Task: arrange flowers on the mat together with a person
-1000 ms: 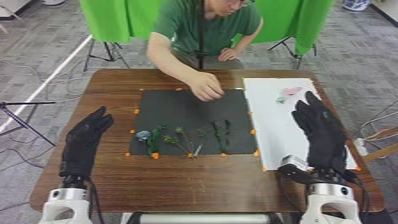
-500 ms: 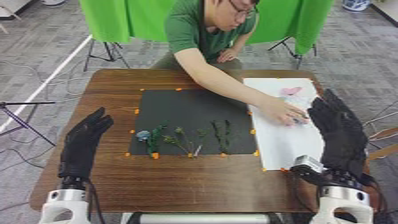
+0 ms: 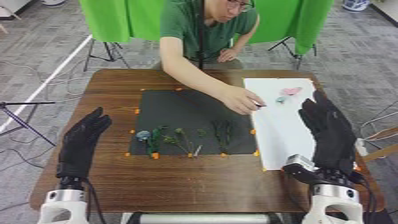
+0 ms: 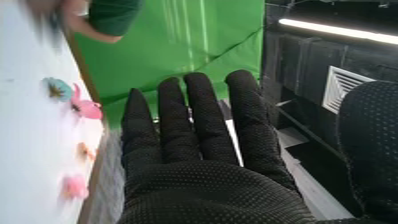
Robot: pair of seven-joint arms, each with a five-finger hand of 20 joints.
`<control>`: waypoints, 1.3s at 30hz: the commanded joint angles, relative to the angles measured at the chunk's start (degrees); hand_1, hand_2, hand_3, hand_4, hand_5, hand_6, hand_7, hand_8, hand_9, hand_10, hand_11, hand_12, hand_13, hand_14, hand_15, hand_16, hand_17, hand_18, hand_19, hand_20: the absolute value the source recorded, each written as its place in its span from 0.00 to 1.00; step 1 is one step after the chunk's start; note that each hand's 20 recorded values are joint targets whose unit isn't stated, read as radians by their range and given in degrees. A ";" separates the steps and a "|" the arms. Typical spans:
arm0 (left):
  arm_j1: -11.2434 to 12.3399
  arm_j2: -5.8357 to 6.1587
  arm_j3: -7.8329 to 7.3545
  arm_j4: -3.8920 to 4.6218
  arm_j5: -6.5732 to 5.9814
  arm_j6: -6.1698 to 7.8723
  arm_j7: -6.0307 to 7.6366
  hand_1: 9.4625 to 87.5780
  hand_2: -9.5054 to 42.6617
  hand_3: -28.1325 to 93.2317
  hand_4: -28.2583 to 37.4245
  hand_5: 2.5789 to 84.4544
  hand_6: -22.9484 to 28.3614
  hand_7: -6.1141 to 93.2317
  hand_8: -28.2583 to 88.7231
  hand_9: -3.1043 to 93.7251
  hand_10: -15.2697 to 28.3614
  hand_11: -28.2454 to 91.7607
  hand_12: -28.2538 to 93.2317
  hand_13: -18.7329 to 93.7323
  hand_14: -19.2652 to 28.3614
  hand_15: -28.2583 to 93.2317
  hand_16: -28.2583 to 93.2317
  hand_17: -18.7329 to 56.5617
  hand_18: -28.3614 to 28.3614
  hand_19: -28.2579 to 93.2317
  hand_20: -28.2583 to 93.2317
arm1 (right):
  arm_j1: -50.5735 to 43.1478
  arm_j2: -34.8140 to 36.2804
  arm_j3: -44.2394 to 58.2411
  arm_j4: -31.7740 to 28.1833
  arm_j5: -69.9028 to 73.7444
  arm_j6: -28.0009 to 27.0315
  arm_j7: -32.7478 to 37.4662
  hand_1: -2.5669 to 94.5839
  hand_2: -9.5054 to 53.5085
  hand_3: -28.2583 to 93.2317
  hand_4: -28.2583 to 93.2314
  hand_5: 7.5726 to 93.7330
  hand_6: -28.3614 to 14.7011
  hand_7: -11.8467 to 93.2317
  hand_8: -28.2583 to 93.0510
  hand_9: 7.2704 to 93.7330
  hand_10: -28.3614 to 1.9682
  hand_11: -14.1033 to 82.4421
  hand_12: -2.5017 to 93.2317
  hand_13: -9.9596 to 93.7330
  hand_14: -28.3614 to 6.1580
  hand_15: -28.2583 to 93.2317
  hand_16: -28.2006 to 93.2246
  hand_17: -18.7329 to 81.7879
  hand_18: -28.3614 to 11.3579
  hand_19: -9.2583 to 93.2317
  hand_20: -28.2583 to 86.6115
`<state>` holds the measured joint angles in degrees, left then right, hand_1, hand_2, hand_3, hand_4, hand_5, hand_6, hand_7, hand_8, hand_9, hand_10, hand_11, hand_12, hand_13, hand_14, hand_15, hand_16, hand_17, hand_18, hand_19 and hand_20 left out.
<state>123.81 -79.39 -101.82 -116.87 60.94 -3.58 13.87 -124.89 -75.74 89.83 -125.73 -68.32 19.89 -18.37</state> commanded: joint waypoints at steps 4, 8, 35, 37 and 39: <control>1.10 -0.44 -1.29 -0.30 -0.52 -0.10 -0.56 0.19 0.00 0.78 0.09 0.49 0.51 0.18 0.19 0.47 0.63 0.34 0.35 0.46 0.72 0.31 0.26 0.30 0.66 0.24 0.35 | 1.00 -0.08 -1.39 0.00 -1.01 1.41 0.97 0.13 0.24 0.89 0.08 0.40 0.62 0.22 0.15 0.42 0.42 0.20 0.14 0.40 0.49 0.31 0.33 0.36 0.41 0.15 0.49; 1.04 -0.42 -1.15 -0.25 -0.53 -0.07 -0.54 0.19 0.00 0.78 0.09 0.49 0.51 0.18 0.19 0.47 0.63 0.34 0.35 0.46 0.72 0.31 0.26 0.30 0.66 0.24 0.35 | 0.78 0.00 -1.15 -0.10 -0.66 2.06 0.56 0.13 0.24 0.89 0.08 0.40 0.62 0.22 0.16 0.42 0.43 0.20 0.14 0.41 0.50 0.32 0.33 0.36 0.41 0.15 0.49; 0.94 -0.22 -1.23 -0.28 -0.34 -0.09 -0.38 0.19 0.00 0.78 0.09 0.49 0.51 0.18 0.19 0.47 0.63 0.34 0.36 0.46 0.72 0.31 0.26 0.30 0.67 0.24 0.35 | 1.22 0.32 -1.26 0.87 -1.53 0.48 1.54 0.13 0.23 0.89 0.08 0.38 0.63 0.22 0.15 0.42 0.44 0.20 0.14 0.41 0.51 0.32 0.32 0.36 0.40 0.15 0.49; 0.84 -0.27 -1.02 -0.23 -0.12 -0.10 -0.14 0.19 0.00 0.78 0.09 0.49 0.51 0.18 0.19 0.47 0.63 0.34 0.36 0.46 0.72 0.31 0.26 0.30 0.67 0.24 0.35 | 1.69 0.60 0.01 1.50 -2.69 -1.00 2.28 0.13 0.22 0.89 0.08 0.39 0.63 0.22 0.15 0.42 0.44 0.20 0.14 0.41 0.51 0.32 0.32 0.36 0.40 0.15 0.49; 0.56 -0.15 -0.71 -0.12 0.15 -0.23 -0.13 0.19 0.00 0.78 0.09 0.49 0.51 0.18 0.19 0.47 0.63 0.34 0.36 0.46 0.72 0.31 0.26 0.30 0.67 0.24 0.35 | 2.95 1.40 1.59 2.48 -5.90 -1.72 3.66 0.14 0.19 0.89 0.08 0.39 0.63 0.22 0.15 0.42 0.44 0.20 0.14 0.41 0.52 0.33 0.32 0.36 0.40 0.15 0.49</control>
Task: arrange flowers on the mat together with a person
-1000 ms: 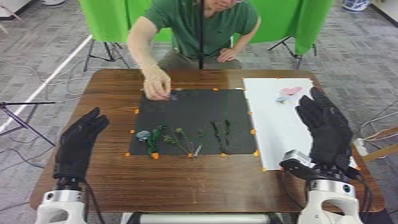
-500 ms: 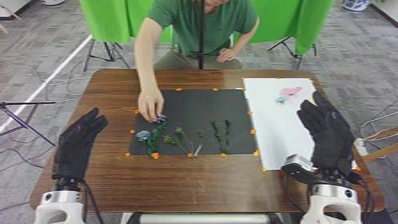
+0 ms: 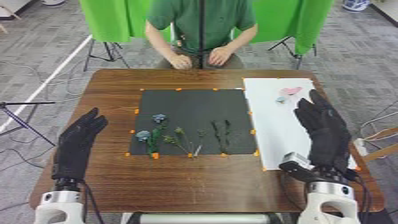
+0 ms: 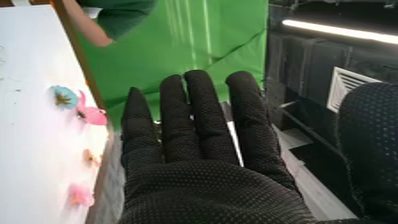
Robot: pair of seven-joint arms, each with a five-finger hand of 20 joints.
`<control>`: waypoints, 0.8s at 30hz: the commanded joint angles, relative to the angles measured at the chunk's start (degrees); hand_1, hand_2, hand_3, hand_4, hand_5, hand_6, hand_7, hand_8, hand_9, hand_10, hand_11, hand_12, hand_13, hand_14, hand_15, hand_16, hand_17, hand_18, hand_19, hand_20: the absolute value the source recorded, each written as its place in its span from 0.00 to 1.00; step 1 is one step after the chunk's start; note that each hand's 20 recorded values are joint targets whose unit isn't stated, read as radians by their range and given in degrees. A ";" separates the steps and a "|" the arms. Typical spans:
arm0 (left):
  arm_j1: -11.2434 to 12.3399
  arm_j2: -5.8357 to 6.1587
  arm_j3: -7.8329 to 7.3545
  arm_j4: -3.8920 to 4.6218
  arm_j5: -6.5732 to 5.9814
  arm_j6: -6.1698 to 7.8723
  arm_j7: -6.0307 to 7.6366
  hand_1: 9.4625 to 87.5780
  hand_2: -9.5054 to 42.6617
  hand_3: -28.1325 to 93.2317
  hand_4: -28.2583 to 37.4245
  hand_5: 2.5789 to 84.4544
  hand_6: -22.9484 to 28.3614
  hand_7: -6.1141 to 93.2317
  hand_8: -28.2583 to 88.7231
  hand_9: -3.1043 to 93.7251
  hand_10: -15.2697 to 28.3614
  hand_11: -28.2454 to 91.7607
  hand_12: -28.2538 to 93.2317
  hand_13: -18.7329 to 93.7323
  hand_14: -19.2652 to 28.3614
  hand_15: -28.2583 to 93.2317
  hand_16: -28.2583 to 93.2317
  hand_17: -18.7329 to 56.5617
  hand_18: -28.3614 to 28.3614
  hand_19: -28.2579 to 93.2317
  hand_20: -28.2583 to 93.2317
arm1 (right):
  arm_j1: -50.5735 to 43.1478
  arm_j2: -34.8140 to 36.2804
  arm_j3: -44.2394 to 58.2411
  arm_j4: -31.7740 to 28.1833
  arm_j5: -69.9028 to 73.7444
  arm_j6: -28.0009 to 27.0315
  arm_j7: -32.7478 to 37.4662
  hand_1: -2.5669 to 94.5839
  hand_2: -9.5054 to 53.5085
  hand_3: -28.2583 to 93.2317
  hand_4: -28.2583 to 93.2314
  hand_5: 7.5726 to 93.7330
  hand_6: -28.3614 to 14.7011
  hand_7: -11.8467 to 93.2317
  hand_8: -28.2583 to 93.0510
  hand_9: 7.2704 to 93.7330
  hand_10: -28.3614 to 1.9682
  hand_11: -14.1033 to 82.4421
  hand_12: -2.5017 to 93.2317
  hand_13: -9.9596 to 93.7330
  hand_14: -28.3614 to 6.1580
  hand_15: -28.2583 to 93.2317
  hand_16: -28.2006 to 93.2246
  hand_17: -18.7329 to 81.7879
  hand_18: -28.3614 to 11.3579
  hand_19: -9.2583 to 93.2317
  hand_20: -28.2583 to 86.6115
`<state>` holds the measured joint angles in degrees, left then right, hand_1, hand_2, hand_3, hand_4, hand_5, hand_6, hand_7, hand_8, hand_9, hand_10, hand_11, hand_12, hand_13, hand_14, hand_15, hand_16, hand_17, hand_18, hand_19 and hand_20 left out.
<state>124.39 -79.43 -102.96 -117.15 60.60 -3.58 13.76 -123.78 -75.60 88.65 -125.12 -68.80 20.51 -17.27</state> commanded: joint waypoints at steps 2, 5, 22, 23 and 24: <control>-0.13 0.19 0.72 0.25 0.72 -0.29 0.04 0.19 0.00 0.78 0.09 0.49 0.51 0.18 0.19 0.47 0.63 0.34 0.35 0.46 0.72 0.31 0.26 0.30 0.67 0.24 0.35 | 4.38 3.30 3.62 3.29 -10.58 -0.40 5.40 0.17 0.14 0.88 0.09 0.39 0.63 0.22 0.15 0.42 0.44 0.20 0.15 0.41 0.51 0.33 0.32 0.37 0.39 0.17 0.50; -0.27 0.20 0.88 0.28 0.83 -0.23 0.15 0.19 0.00 0.78 0.09 0.49 0.51 0.18 0.19 0.47 0.63 0.34 0.36 0.46 0.72 0.31 0.26 0.30 0.67 0.24 0.35 | 8.59 7.81 5.25 5.38 -23.15 2.43 12.42 0.23 0.06 0.86 0.09 0.39 0.63 0.24 0.16 0.44 0.44 0.22 0.19 0.46 0.49 0.34 0.34 0.39 0.38 0.30 0.55; -0.56 0.25 1.95 0.39 1.11 0.14 0.61 0.19 0.00 0.78 0.09 0.49 0.51 0.18 0.19 0.47 0.63 0.34 0.36 0.46 0.72 0.31 0.26 0.30 0.67 0.24 0.35 | 27.34 26.31 3.23 22.82 -69.69 -19.37 37.52 0.37 0.00 0.85 0.01 0.51 0.71 0.30 0.14 0.57 0.44 0.35 0.24 0.67 0.47 0.52 0.41 0.45 0.29 0.69 0.61; -0.60 0.20 1.99 0.44 1.07 0.08 0.77 0.19 0.00 0.78 0.09 0.49 0.51 0.18 0.19 0.47 0.63 0.34 0.36 0.46 0.72 0.31 0.26 0.30 0.67 0.24 0.35 | 27.94 26.54 2.88 23.84 -70.81 -21.20 37.27 0.37 0.00 0.85 0.01 0.52 0.71 0.30 0.14 0.58 0.44 0.35 0.24 0.68 0.47 0.52 0.41 0.46 0.29 0.70 0.61; -0.70 0.19 2.03 0.49 1.06 0.09 0.75 0.19 0.00 0.78 0.09 0.49 0.51 0.18 0.19 0.47 0.63 0.34 0.36 0.46 0.72 0.31 0.26 0.30 0.67 0.24 0.35 | 28.55 26.70 2.44 24.57 -70.62 -23.22 37.32 0.38 0.00 0.84 0.01 0.52 0.71 0.30 0.14 0.59 0.45 0.36 0.24 0.69 0.48 0.53 0.41 0.47 0.29 0.71 0.61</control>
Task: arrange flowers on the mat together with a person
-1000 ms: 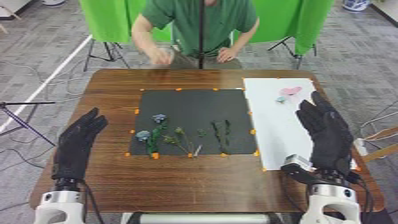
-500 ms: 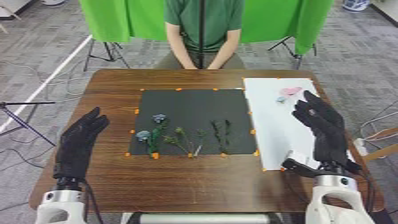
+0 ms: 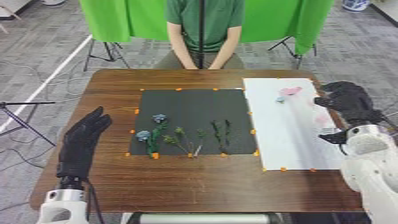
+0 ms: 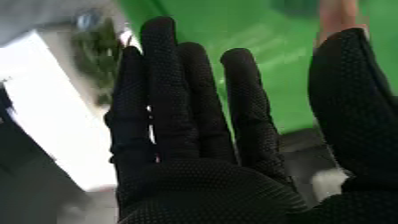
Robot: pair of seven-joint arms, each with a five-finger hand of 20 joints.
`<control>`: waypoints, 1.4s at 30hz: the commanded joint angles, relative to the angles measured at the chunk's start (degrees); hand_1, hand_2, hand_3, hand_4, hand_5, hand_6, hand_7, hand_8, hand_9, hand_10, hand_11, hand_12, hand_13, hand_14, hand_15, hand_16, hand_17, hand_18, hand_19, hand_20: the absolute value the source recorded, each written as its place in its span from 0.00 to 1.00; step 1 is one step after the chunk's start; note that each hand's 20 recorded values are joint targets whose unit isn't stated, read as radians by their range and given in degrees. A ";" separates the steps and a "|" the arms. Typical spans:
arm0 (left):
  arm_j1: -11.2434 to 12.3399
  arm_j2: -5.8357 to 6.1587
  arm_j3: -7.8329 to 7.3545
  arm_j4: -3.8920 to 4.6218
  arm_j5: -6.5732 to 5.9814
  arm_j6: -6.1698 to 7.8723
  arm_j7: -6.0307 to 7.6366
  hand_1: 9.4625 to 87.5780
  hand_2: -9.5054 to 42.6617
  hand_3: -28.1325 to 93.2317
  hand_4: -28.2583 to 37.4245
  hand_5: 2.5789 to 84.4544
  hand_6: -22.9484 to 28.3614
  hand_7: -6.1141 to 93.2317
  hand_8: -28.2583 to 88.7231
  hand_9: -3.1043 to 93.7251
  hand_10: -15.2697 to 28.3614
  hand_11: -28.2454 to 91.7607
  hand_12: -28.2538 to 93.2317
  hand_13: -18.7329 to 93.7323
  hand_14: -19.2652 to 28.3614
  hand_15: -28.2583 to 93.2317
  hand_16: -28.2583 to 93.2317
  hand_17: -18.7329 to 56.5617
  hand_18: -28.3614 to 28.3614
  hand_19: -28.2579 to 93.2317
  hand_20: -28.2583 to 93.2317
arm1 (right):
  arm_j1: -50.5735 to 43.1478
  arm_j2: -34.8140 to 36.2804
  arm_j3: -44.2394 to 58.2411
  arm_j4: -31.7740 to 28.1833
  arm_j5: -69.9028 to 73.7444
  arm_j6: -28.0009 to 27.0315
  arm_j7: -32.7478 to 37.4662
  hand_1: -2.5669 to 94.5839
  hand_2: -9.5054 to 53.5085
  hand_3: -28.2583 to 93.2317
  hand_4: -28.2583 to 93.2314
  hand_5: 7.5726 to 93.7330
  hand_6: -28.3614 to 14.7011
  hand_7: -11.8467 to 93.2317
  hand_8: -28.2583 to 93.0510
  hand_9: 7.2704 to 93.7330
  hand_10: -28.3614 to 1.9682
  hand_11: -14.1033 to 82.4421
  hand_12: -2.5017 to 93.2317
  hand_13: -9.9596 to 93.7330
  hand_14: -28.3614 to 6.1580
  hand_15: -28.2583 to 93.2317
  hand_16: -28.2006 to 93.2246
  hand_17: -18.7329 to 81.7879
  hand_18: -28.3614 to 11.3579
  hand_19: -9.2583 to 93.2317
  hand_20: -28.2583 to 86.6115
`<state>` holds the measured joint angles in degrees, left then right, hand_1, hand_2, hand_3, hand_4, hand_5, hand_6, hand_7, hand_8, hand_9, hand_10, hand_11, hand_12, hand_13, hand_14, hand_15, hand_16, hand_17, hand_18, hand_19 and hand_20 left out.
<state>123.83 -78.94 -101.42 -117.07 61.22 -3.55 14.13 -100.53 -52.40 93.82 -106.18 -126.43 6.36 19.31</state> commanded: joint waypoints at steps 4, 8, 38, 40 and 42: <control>-0.04 -0.41 0.67 0.35 0.55 0.02 0.32 0.19 0.00 0.78 0.09 0.49 0.51 0.18 0.19 0.47 0.63 0.34 0.36 0.46 0.72 0.31 0.26 0.30 0.67 0.24 0.35 | 6.32 3.12 -3.95 7.64 -12.48 -12.63 1.45 0.38 0.00 0.83 0.01 0.53 0.71 0.29 0.14 0.64 0.45 0.36 0.24 0.74 0.49 0.57 0.41 0.50 0.25 0.76 0.63; -0.12 -0.53 0.63 0.38 0.49 -0.14 0.05 0.19 0.00 0.78 0.09 0.49 0.51 0.18 0.19 0.47 0.63 0.34 0.35 0.46 0.72 0.31 0.26 0.30 0.67 0.24 0.35 | 6.65 2.30 -4.26 8.52 -11.20 -16.87 2.66 0.38 0.00 0.82 0.00 0.56 0.71 0.27 0.14 0.71 0.46 0.37 0.23 0.80 0.53 0.58 0.42 0.54 0.23 0.81 0.64; 0.84 0.14 -0.78 -0.20 -0.28 0.46 -0.78 0.19 0.00 0.78 0.09 0.49 0.51 0.18 0.19 0.47 0.63 0.34 0.35 0.46 0.72 0.31 0.26 0.30 0.66 0.24 0.35 | 15.79 6.59 -13.99 -3.16 -8.60 -4.39 4.35 0.70 0.00 0.69 0.03 0.92 0.72 0.29 0.29 1.00 0.69 0.32 0.35 1.00 0.82 0.72 0.41 0.81 0.37 1.00 0.59; 1.27 0.06 -1.19 -0.37 -0.31 0.59 -0.88 0.20 0.00 0.78 0.09 0.49 0.51 0.18 0.19 0.47 0.63 0.34 0.35 0.46 0.72 0.31 0.26 0.30 0.66 0.24 0.35 | 19.09 5.94 -17.70 -5.79 -6.85 -5.37 2.74 0.70 0.00 0.69 0.02 0.92 0.72 0.29 0.29 1.00 0.69 0.32 0.35 1.00 0.83 0.72 0.41 0.81 0.37 1.00 0.61; 1.87 -0.09 -1.47 -0.60 -0.55 0.90 -0.83 0.19 0.00 0.78 0.09 0.49 0.51 0.18 0.19 0.47 0.63 0.34 0.35 0.46 0.72 0.31 0.26 0.30 0.66 0.24 0.35 | 22.62 4.45 -22.30 -7.47 -4.27 -7.02 0.94 0.70 0.00 0.69 0.02 0.92 0.73 0.29 0.29 1.00 0.69 0.32 0.35 1.00 0.83 0.73 0.41 0.81 0.37 1.00 0.61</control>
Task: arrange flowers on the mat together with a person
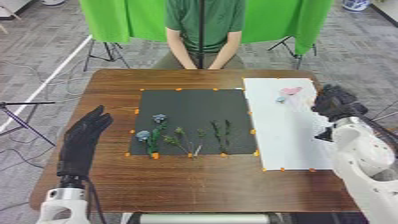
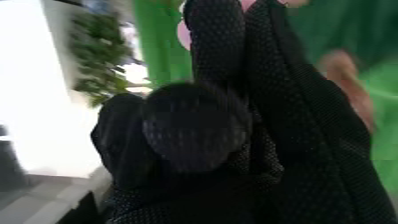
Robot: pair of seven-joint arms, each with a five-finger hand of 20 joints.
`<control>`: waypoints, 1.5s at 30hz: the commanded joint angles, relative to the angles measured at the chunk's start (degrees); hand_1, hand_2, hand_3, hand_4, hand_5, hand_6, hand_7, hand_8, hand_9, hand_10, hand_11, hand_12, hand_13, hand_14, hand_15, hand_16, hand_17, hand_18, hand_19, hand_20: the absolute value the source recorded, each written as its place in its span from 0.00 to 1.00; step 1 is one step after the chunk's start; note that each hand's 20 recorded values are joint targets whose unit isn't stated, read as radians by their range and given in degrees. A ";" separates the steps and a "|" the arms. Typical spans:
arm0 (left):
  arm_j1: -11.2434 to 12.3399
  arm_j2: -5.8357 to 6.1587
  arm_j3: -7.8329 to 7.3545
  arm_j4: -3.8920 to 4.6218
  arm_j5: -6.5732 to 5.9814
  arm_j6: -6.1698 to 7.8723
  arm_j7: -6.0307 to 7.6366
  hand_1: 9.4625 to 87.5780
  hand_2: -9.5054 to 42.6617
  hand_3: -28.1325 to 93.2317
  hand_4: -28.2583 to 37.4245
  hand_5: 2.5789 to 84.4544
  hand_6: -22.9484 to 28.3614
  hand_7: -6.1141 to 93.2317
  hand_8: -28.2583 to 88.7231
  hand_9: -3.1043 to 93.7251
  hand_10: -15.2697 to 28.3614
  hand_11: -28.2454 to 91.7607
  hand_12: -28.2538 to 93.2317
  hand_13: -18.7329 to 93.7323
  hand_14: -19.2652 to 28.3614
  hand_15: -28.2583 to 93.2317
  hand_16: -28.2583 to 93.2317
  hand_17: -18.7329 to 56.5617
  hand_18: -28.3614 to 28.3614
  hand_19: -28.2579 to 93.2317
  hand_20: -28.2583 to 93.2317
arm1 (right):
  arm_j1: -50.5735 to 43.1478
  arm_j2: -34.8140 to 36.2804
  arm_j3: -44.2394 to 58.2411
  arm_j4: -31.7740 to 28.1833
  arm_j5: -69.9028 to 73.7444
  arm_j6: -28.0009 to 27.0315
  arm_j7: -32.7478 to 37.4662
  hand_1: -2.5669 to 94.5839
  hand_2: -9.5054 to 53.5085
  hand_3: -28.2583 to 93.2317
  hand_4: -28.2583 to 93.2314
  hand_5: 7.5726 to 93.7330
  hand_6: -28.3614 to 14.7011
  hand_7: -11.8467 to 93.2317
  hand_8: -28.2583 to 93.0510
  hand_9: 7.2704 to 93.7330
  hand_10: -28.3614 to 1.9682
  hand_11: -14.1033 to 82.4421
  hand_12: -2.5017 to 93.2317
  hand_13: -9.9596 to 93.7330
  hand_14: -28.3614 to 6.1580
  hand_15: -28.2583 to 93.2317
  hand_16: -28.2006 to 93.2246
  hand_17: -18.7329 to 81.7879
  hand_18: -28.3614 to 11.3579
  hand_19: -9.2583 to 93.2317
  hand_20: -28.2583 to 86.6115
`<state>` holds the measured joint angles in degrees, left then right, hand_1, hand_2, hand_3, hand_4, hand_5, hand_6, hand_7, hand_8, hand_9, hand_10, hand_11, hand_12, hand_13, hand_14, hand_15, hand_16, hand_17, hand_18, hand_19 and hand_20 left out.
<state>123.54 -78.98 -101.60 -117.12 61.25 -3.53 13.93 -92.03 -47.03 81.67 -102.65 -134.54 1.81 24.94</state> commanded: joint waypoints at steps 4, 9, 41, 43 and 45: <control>2.66 -0.25 -1.67 -0.70 -1.10 0.93 -0.67 0.20 0.00 0.78 0.09 0.49 0.51 0.18 0.19 0.47 0.63 0.34 0.35 0.46 0.72 0.31 0.26 0.30 0.67 0.24 0.35 | 21.14 -4.81 -21.88 -10.51 6.98 -6.36 -8.93 0.70 0.00 0.69 0.02 0.92 0.73 0.29 0.29 1.00 0.70 0.32 0.35 1.00 0.84 0.73 0.41 0.81 0.38 1.00 0.62; 2.42 -0.32 -1.50 -0.67 -1.60 1.38 -0.47 0.19 0.01 0.78 0.09 0.49 0.51 0.18 0.19 0.47 0.63 0.34 0.36 0.46 0.72 0.31 0.26 0.30 0.67 0.24 0.35 | 26.90 -10.96 -34.27 -6.39 6.76 -10.99 -13.07 0.69 0.00 0.69 0.02 0.92 0.73 0.29 0.29 1.00 0.71 0.32 0.35 1.00 0.85 0.74 0.42 0.81 0.38 1.00 0.64; 0.15 1.15 0.43 0.06 -4.63 4.90 -0.21 0.14 0.49 0.75 0.00 0.51 0.50 0.21 0.18 0.49 0.65 0.36 0.35 0.48 0.72 0.33 0.24 0.32 0.65 0.24 0.36 | 35.40 -20.93 -49.49 8.57 -3.90 -15.93 -16.49 0.62 0.00 0.70 0.03 0.79 0.79 0.28 0.25 0.98 0.72 0.22 0.43 1.00 0.86 0.74 0.44 0.79 0.37 1.00 0.68; 0.18 1.06 0.36 0.05 -4.64 4.96 -0.22 0.14 0.47 0.76 0.00 0.50 0.50 0.20 0.18 0.49 0.65 0.36 0.35 0.48 0.73 0.33 0.24 0.32 0.65 0.24 0.36 | 35.25 -20.99 -49.19 8.53 -4.12 -16.17 -16.89 0.61 0.00 0.70 0.03 0.76 0.79 0.28 0.24 0.98 0.72 0.22 0.44 1.00 0.86 0.73 0.45 0.79 0.37 1.00 0.68; 0.14 1.09 0.34 0.08 -4.54 4.69 -0.23 0.14 0.46 0.76 0.00 0.50 0.51 0.20 0.18 0.49 0.65 0.36 0.35 0.48 0.73 0.33 0.25 0.32 0.65 0.24 0.36 | 35.20 -20.89 -49.18 8.44 -4.03 -16.08 -16.95 0.58 0.00 0.72 0.03 0.74 0.80 0.29 0.22 0.97 0.71 0.24 0.43 1.00 0.86 0.73 0.45 0.79 0.37 1.00 0.67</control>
<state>123.29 -77.60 -101.02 -117.39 56.49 1.97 13.91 -57.23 -68.29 32.06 -93.79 -137.75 -13.65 8.89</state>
